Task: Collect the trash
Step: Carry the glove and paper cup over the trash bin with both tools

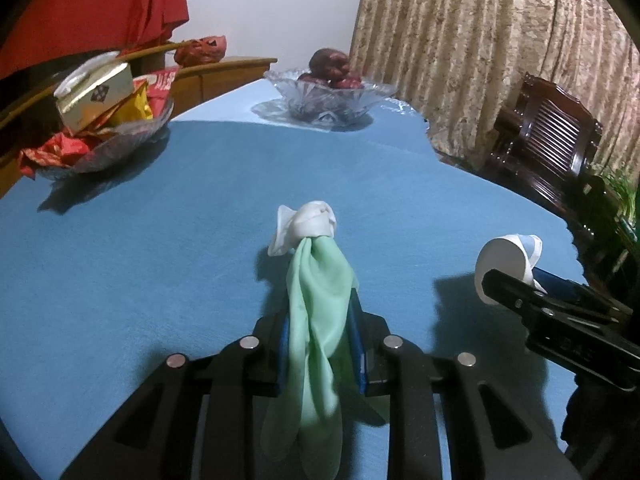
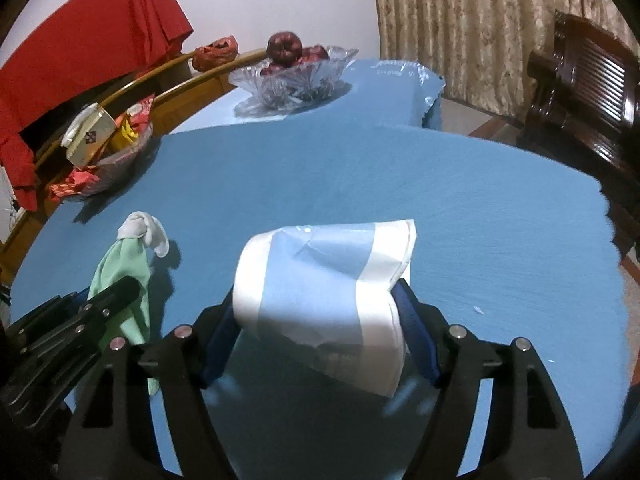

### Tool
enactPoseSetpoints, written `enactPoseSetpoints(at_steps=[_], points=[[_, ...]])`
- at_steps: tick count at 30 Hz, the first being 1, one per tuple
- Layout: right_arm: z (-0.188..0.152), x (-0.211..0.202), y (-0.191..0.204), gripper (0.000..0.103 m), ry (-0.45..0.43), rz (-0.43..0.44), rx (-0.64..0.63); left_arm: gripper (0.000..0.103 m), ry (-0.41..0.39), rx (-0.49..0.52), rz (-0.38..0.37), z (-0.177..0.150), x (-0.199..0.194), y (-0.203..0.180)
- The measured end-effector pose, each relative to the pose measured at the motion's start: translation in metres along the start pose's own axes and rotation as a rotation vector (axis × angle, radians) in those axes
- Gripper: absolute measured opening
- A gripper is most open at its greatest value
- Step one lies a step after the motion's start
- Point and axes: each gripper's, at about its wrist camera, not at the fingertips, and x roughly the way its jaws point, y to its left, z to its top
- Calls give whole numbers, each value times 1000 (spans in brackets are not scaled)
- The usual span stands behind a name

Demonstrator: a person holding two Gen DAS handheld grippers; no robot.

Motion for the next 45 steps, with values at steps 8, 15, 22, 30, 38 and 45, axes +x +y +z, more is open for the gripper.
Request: enactPoseSetpoints(at_steps=[8,15,22,30,38,45], points=[[-15,-67,-20,71,-48,-14,2,24,-23,47,-30,-7,-36,-34],[-35,-128,-42,71,-83,-33,9,24,-29,75,-78,-21,-78,-73],[-64,-195,-70,71,-117,-70,37,24,-37,121,-151,-42,-123,-117],[-104,-267,-108,71,-138,-145,81,24,-41,182,-244,-66,-159,-178],[-141,-323,-149,71,-168,-227,138,24,-52,251,-329,-81,-185,-236],[-164,-354,-179,71,-184,-299,184,24,-51,313,-405,-91,-196,-284]])
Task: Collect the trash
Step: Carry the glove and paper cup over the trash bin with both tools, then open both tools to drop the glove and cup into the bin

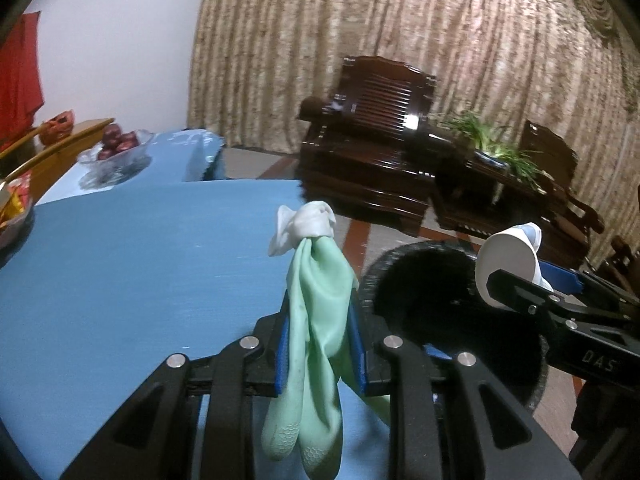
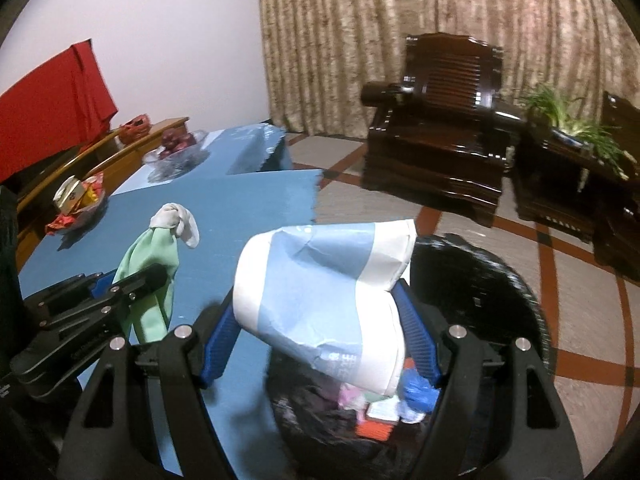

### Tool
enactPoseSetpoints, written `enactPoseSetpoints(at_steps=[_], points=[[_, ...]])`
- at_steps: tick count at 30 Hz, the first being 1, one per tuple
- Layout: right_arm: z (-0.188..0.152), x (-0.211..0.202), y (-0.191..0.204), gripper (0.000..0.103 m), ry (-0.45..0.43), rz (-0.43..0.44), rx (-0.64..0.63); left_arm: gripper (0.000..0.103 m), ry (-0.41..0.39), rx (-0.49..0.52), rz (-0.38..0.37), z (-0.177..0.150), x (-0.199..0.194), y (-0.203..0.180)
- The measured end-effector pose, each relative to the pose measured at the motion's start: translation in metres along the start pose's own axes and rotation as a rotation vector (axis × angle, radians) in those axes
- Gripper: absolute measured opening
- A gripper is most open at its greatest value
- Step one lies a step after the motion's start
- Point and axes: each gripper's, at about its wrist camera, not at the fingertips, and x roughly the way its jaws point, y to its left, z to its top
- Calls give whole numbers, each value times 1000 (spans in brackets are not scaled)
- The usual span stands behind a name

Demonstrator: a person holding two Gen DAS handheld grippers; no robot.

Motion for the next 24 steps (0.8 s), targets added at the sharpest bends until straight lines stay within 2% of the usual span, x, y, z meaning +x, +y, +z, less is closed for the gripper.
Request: enactPoseSetpoints(at_steps=[11,24], points=[[-14,-15,-69,71,-14,-106,63,24,0,76,-85,13,28,-61],[-28,-2,-125,71,1,-164,109,25,50,136,-146,11,80,-119]])
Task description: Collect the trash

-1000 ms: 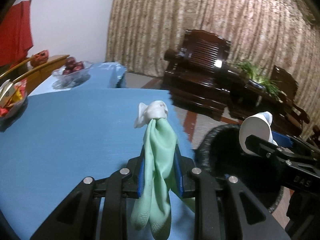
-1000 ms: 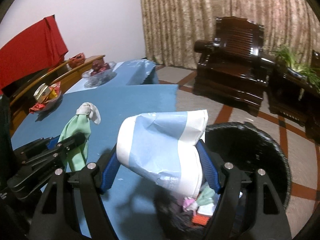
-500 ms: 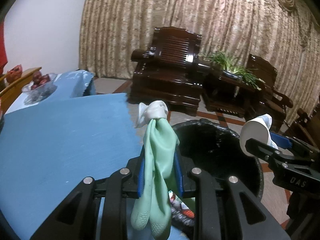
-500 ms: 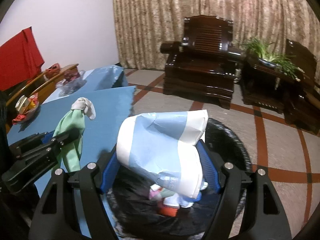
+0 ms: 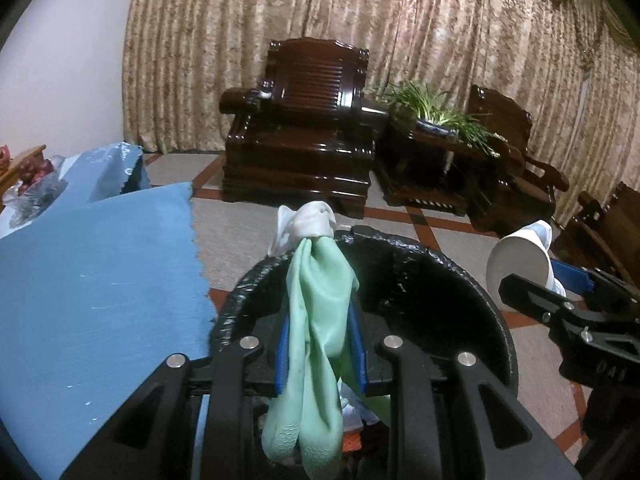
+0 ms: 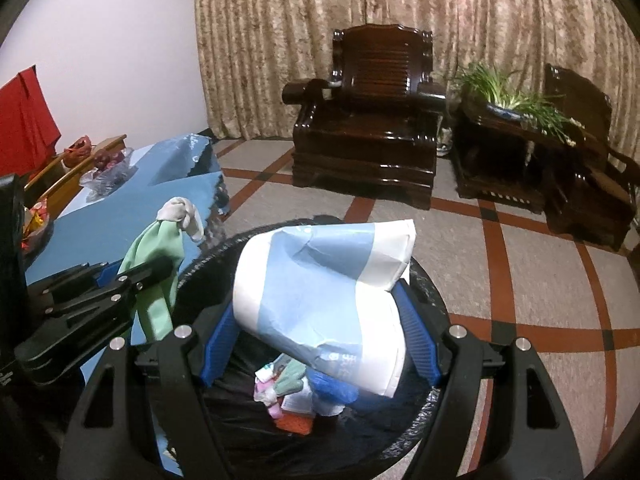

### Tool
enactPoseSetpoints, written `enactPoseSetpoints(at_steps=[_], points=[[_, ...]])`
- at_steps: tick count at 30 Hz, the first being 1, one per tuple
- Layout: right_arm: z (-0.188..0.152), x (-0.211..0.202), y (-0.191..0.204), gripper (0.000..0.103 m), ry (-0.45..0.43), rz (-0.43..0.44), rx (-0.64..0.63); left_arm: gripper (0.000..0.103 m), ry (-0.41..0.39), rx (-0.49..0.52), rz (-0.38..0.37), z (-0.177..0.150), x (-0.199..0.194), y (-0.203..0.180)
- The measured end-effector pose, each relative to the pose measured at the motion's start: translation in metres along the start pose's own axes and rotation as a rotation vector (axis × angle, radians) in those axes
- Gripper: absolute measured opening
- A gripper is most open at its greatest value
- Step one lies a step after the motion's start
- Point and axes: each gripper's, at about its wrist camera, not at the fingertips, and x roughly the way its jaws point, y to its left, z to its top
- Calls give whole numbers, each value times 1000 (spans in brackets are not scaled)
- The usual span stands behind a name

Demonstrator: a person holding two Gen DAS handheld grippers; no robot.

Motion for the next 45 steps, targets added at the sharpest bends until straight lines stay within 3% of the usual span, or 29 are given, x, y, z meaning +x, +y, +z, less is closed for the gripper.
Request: enactPoseSetpoints(at_steps=[8,12,20,22,28,45], points=[[-5,22,-9,73,28,-7,5,28,47,4,-27,-1,25,-5],[-8,33,-11,86,40,-35,-15,43,53,8,-38,-1,30,-4],[-17,34,-16,94,52,-50,0,66,26,5,-25,5,20,1],[-18,29,-14,94,52,-42,8,75,17,2,-13,7,13,4],[-18,4,2,97,45,-3,14,88,-8,-16,26,7,-21,16],[-4,-83,62,98,-22,82,-40,94,-27,-35,169,-24,-120,41]])
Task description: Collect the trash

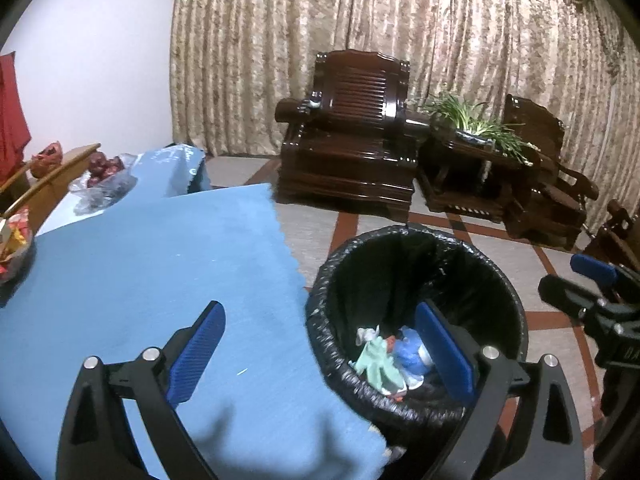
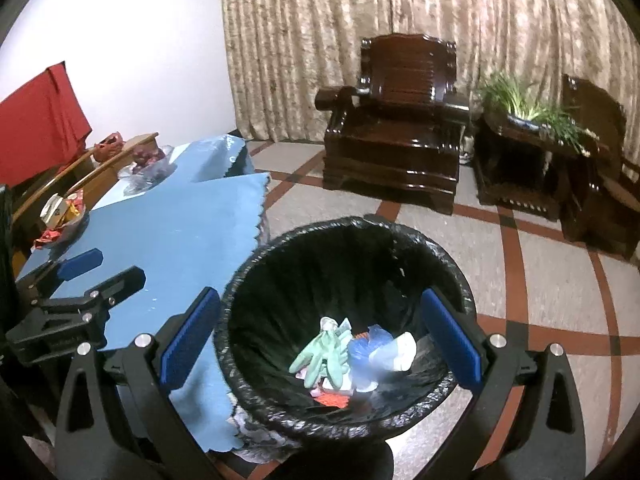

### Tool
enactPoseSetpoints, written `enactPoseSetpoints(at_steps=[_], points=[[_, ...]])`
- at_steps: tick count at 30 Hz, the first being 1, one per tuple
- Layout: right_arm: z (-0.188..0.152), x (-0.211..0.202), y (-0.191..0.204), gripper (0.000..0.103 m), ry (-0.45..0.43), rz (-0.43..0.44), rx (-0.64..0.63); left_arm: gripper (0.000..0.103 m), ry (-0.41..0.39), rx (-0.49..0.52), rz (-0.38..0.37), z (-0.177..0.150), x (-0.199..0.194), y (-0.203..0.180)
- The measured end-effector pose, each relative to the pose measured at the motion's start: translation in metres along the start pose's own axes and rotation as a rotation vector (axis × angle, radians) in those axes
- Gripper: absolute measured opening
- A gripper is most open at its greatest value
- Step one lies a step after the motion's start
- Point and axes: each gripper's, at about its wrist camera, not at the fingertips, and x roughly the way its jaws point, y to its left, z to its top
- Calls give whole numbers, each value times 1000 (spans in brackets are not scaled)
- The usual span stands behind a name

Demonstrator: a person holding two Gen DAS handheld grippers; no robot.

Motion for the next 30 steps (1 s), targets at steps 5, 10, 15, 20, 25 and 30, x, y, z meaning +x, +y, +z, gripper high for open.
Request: enactPoseSetpoints(at_steps=[5,10,15,20,25,30], points=[[4,-19,18,98,-27,14,-18,94,-26,-10,16,-2,-24,8],[7,-36,32,98,-49,24,-48,94,-55,-18,19,-2,-46,12],[9,-48,42,98,-64,29,-64,94,-81,-28,26,0,-62,14],[12,-58,49,98,-79,36,-72,94,-114,-32,34,2,-77,16],[13,-63,53,98,-88,41,-77,94,-132,-26,40,1,-88,15],[13,-67,60,98,-95,43,-84,94,-143,-22,49,1,-95,13]])
